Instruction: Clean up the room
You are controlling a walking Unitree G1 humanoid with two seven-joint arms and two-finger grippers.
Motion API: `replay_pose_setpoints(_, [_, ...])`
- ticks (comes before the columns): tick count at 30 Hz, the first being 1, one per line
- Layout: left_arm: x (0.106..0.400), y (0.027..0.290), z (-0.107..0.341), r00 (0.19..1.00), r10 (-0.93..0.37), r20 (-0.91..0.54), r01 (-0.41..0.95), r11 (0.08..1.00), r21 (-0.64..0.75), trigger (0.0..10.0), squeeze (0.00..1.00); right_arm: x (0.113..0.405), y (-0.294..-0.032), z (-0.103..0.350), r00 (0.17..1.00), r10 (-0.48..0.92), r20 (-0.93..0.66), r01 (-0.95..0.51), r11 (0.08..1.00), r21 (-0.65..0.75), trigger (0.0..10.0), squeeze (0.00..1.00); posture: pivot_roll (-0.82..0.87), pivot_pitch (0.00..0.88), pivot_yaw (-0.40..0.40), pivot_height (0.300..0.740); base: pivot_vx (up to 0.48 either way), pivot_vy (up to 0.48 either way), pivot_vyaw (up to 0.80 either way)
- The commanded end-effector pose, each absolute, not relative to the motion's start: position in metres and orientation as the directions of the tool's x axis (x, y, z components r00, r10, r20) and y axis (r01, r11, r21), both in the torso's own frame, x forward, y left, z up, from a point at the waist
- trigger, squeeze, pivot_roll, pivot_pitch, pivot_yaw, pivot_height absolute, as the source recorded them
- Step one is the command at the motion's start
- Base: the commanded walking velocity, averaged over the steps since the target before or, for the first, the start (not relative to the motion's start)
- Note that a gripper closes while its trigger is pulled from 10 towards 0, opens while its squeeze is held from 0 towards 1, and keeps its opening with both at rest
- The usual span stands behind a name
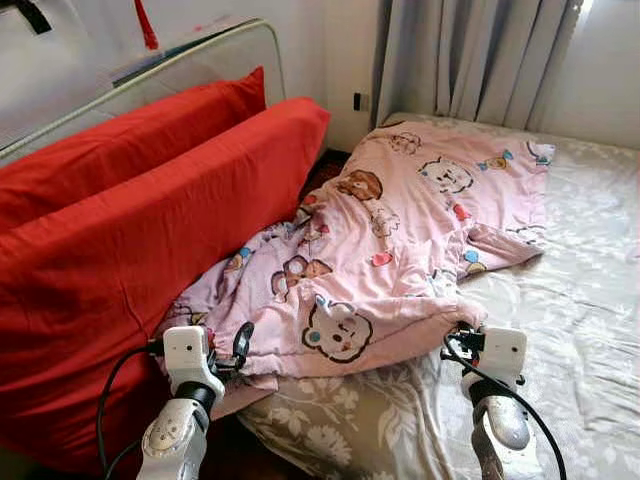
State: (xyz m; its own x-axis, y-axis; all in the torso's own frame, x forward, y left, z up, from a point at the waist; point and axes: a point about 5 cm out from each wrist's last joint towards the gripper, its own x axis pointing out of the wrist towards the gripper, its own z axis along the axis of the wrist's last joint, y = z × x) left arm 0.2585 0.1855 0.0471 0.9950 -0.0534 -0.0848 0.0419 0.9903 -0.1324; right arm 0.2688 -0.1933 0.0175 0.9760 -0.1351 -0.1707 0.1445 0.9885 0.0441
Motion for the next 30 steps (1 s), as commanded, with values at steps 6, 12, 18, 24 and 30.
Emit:
replay_pose_setpoints(6, [0.2563, 0.188, 0.0453, 0.995, -0.047, -0.093, 0.035, 0.991, -0.126, 10.0, 0.0, 0.2715, -0.1898, 0.0222, 0.981, -0.126, -0.15, 0.135, 0.99, 0.049, 10.0, 0.0, -0.02, 0.037, 0.033, 0.74, -0.265, 0.0, 0.0])
replay_pose_setpoints(12, [0.2567, 0.1879, 0.0454, 0.995, -0.047, -0.093, 0.035, 0.991, -0.126, 10.0, 0.0, 0.2718, -0.1901, 0.0223, 0.981, -0.126, -0.15, 0.135, 0.99, 0.049, 10.0, 0.0, -0.02, 0.035, 0.033, 0.74, -0.276, 0.0, 0.0])
replay_pose_setpoints(18, [0.2569, 0.188, 0.0455, 0.995, -0.046, -0.092, 0.034, 0.992, -0.125, 10.0, 0.0, 0.272, -0.1906, 0.0225, 0.98, -0.128, -0.15, 0.136, 0.989, 0.049, 10.0, 0.0, -0.02, 0.033, 0.033, 0.74, -0.275, 0.0, 0.0])
replay_pose_setpoints(24, [0.257, 0.1881, 0.0456, 0.995, -0.045, -0.092, 0.033, 0.992, -0.125, 10.0, 0.0, 0.273, -0.1935, 0.0243, 0.979, -0.144, -0.141, 0.151, 0.988, 0.041, 10.0, 0.0, -0.02, 0.033, 0.031, 0.74, -0.276, 0.0, 0.0])
replay_pose_setpoints(30, [0.2568, 0.1883, 0.0454, 0.995, -0.045, -0.093, 0.033, 0.992, -0.125, 10.0, 0.0, 0.2742, -0.1988, 0.0273, 0.977, -0.169, -0.129, 0.174, 0.984, 0.035, 10.0, 0.0, -0.02, 0.035, 0.032, 0.74, -0.274, 0.0, 0.0])
